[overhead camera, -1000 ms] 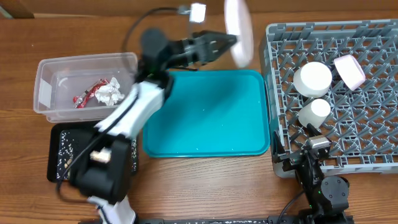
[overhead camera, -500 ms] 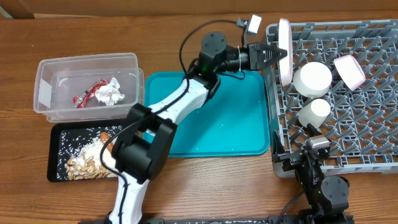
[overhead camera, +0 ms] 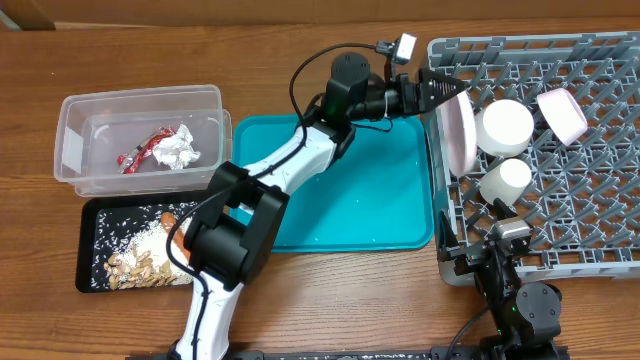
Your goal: Sort waste into correct bins and load items into the dishwasher
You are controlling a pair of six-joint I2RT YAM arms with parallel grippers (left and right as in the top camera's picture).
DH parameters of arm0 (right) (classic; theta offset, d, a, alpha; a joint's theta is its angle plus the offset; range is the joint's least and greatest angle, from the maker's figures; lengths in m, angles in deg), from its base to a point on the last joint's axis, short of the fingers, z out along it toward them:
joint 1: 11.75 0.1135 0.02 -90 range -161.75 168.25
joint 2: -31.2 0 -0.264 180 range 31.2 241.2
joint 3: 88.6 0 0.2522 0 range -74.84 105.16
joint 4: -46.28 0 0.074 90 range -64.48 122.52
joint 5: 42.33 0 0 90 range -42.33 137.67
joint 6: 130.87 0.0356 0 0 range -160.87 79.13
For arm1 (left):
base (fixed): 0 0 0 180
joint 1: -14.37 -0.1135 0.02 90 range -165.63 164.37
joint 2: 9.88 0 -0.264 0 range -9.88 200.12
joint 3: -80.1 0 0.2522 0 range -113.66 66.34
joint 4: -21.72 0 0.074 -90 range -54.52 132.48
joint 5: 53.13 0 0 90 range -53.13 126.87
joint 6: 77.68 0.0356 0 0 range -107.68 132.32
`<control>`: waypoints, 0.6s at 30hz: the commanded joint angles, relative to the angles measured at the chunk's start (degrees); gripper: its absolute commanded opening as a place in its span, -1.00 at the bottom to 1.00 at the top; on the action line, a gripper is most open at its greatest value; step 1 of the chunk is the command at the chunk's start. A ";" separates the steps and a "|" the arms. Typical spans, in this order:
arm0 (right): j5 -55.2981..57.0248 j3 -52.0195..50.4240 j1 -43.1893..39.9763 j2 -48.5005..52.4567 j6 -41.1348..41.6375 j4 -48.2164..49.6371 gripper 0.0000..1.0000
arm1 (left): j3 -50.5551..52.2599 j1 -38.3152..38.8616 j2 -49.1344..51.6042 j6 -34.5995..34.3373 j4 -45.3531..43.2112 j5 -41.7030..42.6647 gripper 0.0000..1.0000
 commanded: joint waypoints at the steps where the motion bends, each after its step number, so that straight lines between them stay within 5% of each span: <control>1: 0.09 -0.24 -0.07 -0.46 -0.22 0.26 1.00 | -1.90 -3.43 -6.67 10.75 10.12 -1.40 0.99; 13: 0.09 -0.24 -0.07 -0.46 -0.22 0.26 1.00 | -6.29 -9.99 -33.88 52.74 74.47 -29.59 1.00; 18: 0.09 -0.24 -0.07 -0.46 -0.22 0.26 1.00 | -6.51 -9.81 -43.67 58.38 91.71 -47.08 1.00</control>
